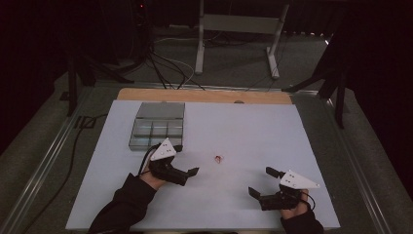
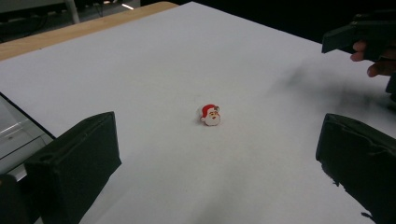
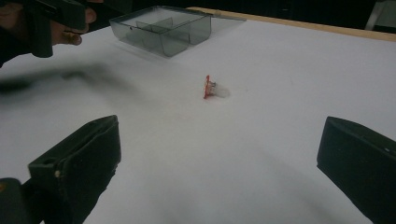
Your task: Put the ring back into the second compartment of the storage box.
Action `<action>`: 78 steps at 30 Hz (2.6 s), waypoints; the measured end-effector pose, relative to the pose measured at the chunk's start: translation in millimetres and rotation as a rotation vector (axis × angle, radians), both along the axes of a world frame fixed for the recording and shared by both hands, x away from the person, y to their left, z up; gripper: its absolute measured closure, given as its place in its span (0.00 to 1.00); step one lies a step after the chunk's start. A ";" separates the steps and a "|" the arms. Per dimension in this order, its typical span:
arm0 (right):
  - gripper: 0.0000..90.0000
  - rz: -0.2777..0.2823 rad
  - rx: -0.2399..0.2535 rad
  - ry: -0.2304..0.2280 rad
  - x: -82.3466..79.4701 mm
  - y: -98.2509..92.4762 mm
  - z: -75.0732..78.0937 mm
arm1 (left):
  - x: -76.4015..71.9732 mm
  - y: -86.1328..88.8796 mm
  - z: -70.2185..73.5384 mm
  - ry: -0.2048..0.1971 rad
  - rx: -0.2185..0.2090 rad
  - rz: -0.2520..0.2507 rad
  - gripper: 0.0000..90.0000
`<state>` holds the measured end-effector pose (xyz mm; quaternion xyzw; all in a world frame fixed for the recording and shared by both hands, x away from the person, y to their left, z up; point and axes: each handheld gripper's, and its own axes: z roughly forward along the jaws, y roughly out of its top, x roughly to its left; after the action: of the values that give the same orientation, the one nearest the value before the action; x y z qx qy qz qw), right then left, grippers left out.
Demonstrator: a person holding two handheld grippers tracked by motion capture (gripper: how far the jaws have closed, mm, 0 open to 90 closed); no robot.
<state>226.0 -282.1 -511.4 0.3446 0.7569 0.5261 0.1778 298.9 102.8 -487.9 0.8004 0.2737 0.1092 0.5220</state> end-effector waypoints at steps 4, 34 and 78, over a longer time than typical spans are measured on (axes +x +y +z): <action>0.00 0.000 -0.001 0.001 -0.1 0.0 0.0 | 3.0 -7.8 -0.9 0.005 0.005 0.001 0.00; 0.00 0.009 0.005 -0.004 -0.9 -0.7 1.1 | 25.1 -76.8 -24.9 0.077 0.120 0.005 0.00; 0.00 0.016 0.009 0.003 -0.9 -0.7 1.0 | 46.9 -113.5 -41.4 0.152 0.306 0.070 0.45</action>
<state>225.1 -282.8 -510.4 0.3398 0.7576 0.5305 0.1709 345.8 -10.7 -529.3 0.8666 0.3202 0.1067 0.3675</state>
